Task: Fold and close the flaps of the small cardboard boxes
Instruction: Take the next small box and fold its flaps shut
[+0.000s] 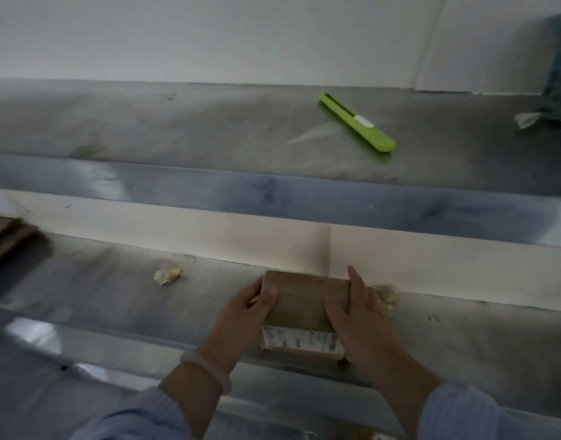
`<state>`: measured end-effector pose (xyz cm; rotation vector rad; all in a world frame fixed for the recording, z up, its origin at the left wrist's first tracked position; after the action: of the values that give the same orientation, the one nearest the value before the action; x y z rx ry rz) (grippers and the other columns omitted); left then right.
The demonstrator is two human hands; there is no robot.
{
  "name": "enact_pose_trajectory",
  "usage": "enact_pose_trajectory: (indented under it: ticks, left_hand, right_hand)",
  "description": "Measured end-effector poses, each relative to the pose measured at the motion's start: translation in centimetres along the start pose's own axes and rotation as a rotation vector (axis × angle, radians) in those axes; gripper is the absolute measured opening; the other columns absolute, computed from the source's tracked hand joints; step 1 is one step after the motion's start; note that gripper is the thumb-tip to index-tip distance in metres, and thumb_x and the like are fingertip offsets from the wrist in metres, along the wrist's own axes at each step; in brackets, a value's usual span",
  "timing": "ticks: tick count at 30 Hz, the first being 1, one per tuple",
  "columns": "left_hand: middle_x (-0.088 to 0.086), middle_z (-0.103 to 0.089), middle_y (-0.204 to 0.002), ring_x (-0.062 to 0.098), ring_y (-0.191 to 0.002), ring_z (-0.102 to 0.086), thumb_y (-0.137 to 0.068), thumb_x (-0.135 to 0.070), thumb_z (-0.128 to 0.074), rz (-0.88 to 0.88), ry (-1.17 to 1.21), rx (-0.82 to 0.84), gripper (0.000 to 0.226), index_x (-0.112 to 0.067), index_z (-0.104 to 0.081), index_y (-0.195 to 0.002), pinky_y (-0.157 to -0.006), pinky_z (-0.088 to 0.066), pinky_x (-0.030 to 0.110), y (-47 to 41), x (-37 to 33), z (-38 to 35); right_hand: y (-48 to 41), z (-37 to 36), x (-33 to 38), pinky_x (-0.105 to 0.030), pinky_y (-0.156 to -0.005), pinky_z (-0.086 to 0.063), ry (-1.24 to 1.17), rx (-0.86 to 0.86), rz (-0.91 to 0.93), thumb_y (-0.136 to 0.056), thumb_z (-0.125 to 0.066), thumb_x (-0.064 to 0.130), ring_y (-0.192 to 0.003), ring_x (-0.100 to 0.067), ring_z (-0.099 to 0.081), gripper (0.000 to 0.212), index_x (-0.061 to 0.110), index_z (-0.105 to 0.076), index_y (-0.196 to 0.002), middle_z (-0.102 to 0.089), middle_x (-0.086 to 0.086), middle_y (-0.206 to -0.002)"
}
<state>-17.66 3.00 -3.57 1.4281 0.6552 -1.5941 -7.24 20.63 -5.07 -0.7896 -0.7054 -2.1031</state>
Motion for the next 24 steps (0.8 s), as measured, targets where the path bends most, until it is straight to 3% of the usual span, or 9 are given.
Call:
enact_pose_trajectory:
  ticks: [3,5,8,10,12,15,17,19,24]
  left_hand:
    - [-0.023,-0.068,-0.079,-0.01,-0.071,-0.064,-0.092,-0.032,-0.059,-0.022,-0.066,-0.017,0.017,-0.04,-0.063,-0.106,-0.061,-0.049,0.009,-1.2,-0.3,0.4]
    - [-0.022,-0.068,-0.081,-0.006,-0.072,-0.065,-0.09,-0.038,-0.059,-0.051,-0.12,-0.034,0.022,-0.039,-0.064,-0.112,-0.063,-0.052,0.014,-1.9,-0.2,0.5]
    - [-0.025,-0.065,-0.082,-0.014,-0.075,-0.062,-0.092,-0.036,-0.057,-0.095,-0.136,0.034,0.018,-0.044,-0.059,-0.107,-0.061,-0.046,0.006,-1.9,0.0,0.7]
    - [-0.023,-0.069,-0.082,-0.012,-0.081,-0.063,-0.093,-0.03,-0.057,-0.138,-0.166,0.139,0.023,-0.051,-0.061,-0.102,-0.066,-0.046,0.006,-1.4,0.4,0.6]
    - [-0.018,-0.073,-0.088,-0.001,-0.086,-0.067,-0.091,-0.021,-0.062,-0.15,-0.099,0.164,0.033,-0.053,-0.068,-0.093,-0.074,-0.052,0.016,-1.0,1.2,0.6]
    - [-0.011,-0.074,-0.085,0.01,-0.083,-0.071,-0.085,-0.027,-0.062,-0.115,-0.087,0.039,0.021,-0.045,-0.072,-0.088,-0.076,-0.057,0.035,-1.0,2.6,1.2]
    - [-0.013,-0.073,-0.074,0.008,-0.074,-0.071,-0.086,-0.022,-0.067,-0.042,-0.082,-0.06,0.013,-0.032,-0.074,-0.085,-0.07,-0.058,0.032,-1.2,3.3,2.0]
    - [-0.013,-0.071,-0.067,0.002,-0.067,-0.069,-0.083,-0.016,-0.072,0.036,-0.084,-0.12,0.006,-0.019,-0.072,-0.087,-0.062,-0.056,0.019,-1.4,3.9,3.0]
    - [-0.011,-0.071,-0.076,-0.001,-0.071,-0.064,-0.08,-0.022,-0.074,0.074,-0.339,-0.079,0.005,-0.022,-0.072,-0.083,-0.066,-0.052,0.013,-1.5,5.1,3.9]
  right_hand:
    - [0.2,0.6,3.0,-0.036,-0.114,-0.028,0.205,-0.224,0.355,-0.097,-0.041,0.048,-0.136,-0.024,-0.035,0.05,0.037,-0.034,-0.146,-0.032,0.001,-0.152]
    - [0.4,0.4,4.0,-0.029,-0.112,-0.025,0.33,-0.253,0.527,-0.093,-0.036,0.061,-0.131,-0.02,-0.04,0.055,0.03,-0.054,-0.135,-0.047,0.002,-0.143]
    - [-0.1,-0.3,3.5,-0.03,-0.112,-0.02,0.476,-0.113,0.553,-0.074,-0.044,0.076,-0.135,-0.014,-0.03,0.079,0.033,-0.046,-0.141,-0.041,0.006,-0.147]
    - [-0.6,0.0,2.6,-0.033,-0.116,-0.022,0.531,-0.083,0.497,-0.071,-0.04,0.081,-0.138,-0.015,-0.029,0.086,0.038,-0.035,-0.145,-0.033,0.007,-0.151]
    - [-1.3,0.2,2.1,-0.032,-0.116,-0.021,0.523,-0.07,0.432,-0.07,-0.031,0.082,-0.138,-0.016,-0.029,0.088,0.039,-0.031,-0.147,-0.032,0.008,-0.152]
    - [-1.8,-0.8,2.3,-0.036,-0.117,-0.022,0.591,-0.011,0.44,-0.07,-0.024,0.084,-0.14,-0.015,-0.025,0.09,0.042,-0.024,-0.149,-0.028,0.012,-0.154]
    - [-1.8,-1.2,2.7,-0.038,-0.116,-0.025,0.62,-0.006,0.477,-0.072,-0.027,0.083,-0.139,-0.016,-0.027,0.086,0.042,-0.026,-0.148,-0.03,0.014,-0.153]
    - [-1.7,-1.4,3.5,-0.043,-0.113,-0.031,0.621,-0.042,0.543,-0.075,-0.037,0.077,-0.134,-0.021,-0.034,0.081,0.037,-0.036,-0.146,-0.038,0.01,-0.149]
    - [-1.3,-3.6,3.2,-0.055,-0.109,-0.031,0.719,-0.09,0.618,-0.076,-0.047,0.066,-0.131,-0.031,-0.041,0.076,0.034,-0.037,-0.144,-0.043,0.001,-0.145]
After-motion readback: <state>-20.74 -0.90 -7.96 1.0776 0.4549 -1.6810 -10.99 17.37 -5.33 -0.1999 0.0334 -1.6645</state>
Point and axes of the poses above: each hand's wrist, its own y-axis away from the middle knuckle, its own z-axis out of the back of the hand, x = y × z, the point moved 7 cm from there along -y, towards the middle knuckle
